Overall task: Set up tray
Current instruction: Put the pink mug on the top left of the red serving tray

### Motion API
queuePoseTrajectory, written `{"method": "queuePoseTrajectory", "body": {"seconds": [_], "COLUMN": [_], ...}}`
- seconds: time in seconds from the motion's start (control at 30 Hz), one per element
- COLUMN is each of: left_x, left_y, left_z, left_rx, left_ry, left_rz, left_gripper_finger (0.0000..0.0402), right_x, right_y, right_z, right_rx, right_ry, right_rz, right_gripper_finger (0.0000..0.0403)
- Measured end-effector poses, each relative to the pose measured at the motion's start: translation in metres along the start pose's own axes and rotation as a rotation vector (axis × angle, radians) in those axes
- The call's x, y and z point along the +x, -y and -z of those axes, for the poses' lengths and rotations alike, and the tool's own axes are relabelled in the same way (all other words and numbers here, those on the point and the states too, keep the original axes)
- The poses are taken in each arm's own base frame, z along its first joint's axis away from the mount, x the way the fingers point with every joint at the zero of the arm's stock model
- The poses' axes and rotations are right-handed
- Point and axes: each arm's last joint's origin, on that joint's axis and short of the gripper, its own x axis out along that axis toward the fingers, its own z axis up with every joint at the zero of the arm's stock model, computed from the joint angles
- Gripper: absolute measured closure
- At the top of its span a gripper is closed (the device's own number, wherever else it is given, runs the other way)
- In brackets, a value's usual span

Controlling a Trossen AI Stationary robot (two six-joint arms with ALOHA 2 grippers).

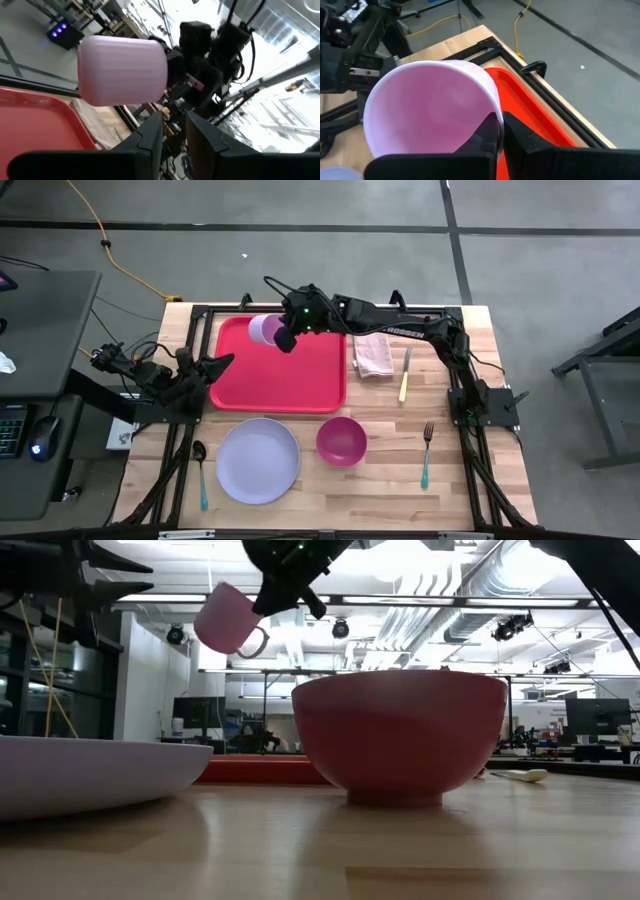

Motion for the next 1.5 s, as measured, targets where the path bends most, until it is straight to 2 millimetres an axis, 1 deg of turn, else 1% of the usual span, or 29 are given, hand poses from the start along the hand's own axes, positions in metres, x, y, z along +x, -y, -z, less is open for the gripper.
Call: {"method": "queuePoseTrajectory", "body": {"seconds": [0.17, 0.3, 0.53, 0.67, 0.77, 0.93, 1.03, 1.17, 1.33, 1.5], "left_x": [0.000, 0.002, 0.006, 0.007, 0.007, 0.008, 0.009, 0.014, 0.025, 0.041], "left_y": [-0.001, 0.000, -0.001, -0.002, -0.003, -0.003, 0.000, 0.011, 0.035, 0.058], "left_z": [-0.001, 0.002, 0.009, 0.011, 0.012, 0.012, 0.010, 0.006, 0.000, 0.004], "left_rx": [-0.004, 0.014, 0.074, 0.099, 0.112, 0.150, 0.203, 0.334, 0.513, 0.687], "left_ry": [0.032, 0.040, 0.060, 0.094, 0.115, 0.140, 0.144, 0.126, 0.096, 0.083], "left_rz": [-0.042, -0.073, -0.162, -0.231, -0.271, -0.312, -0.315, -0.323, -0.347, -0.452], "left_gripper_finger": [0.0284, 0.0284, 0.0284, 0.0284, 0.0284, 0.0284, 0.0284, 0.0284, 0.0284, 0.0284], "right_x": [0.018, 0.034, 0.050, 0.055, 0.059, 0.073, 0.078, 0.082, 0.084, 0.085], "right_y": [-0.005, -0.013, -0.016, -0.018, -0.021, -0.025, -0.026, -0.026, -0.023, -0.022], "right_z": [0.013, 0.021, 0.025, 0.021, 0.022, 0.032, 0.036, 0.037, 0.035, 0.035], "right_rx": [-0.027, -0.091, -0.164, -0.171, -0.173, -0.169, -0.166, -0.158, -0.151, -0.156], "right_ry": [-0.005, 0.048, 0.132, 0.222, 0.255, 0.270, 0.273, 0.296, 0.323, 0.336], "right_rz": [0.068, 0.153, 0.255, 0.323, 0.330, 0.317, 0.313, 0.330, 0.363, 0.369], "right_gripper_finger": [0.0403, 0.0403, 0.0402, 0.0402, 0.0403, 0.0403, 0.0403, 0.0403, 0.0403, 0.0403]}}
